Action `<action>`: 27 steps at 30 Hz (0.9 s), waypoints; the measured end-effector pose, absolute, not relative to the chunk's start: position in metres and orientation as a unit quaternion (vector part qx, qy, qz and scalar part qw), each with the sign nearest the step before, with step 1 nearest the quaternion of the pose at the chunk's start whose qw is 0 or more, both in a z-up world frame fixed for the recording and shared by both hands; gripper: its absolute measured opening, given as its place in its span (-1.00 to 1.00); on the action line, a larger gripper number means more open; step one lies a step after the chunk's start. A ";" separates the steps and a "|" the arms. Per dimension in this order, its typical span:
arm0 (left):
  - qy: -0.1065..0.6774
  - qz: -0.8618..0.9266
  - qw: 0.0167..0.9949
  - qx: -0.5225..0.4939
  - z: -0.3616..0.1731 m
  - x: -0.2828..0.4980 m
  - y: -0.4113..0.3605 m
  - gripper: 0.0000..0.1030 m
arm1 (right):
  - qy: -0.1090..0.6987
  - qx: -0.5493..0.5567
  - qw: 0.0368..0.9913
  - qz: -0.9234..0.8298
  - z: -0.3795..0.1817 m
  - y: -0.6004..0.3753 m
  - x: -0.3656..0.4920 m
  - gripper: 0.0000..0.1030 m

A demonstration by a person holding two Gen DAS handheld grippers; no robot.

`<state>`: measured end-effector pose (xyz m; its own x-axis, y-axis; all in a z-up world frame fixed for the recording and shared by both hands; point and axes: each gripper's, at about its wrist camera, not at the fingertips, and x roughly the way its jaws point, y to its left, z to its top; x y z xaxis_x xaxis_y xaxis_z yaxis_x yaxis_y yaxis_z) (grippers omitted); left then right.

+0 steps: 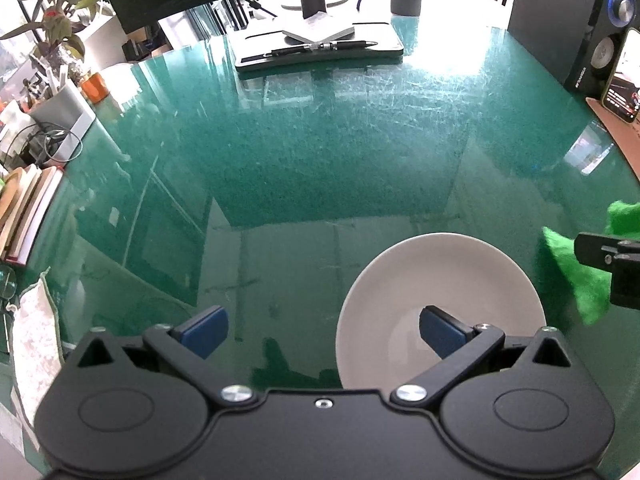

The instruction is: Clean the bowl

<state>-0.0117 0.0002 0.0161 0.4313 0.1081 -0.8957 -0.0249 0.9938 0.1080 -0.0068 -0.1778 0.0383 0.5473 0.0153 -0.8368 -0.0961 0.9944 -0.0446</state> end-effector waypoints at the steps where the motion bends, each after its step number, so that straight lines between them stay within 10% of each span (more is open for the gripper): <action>1: 0.532 0.039 0.845 0.039 0.016 -0.013 0.000 0.99 | 0.474 -0.047 0.879 0.028 0.039 -0.178 -0.007 0.89; 27: 0.535 0.040 0.843 0.039 0.013 -0.024 -0.001 0.99 | 0.490 -0.026 0.872 -0.009 0.032 -0.191 -0.010 1.00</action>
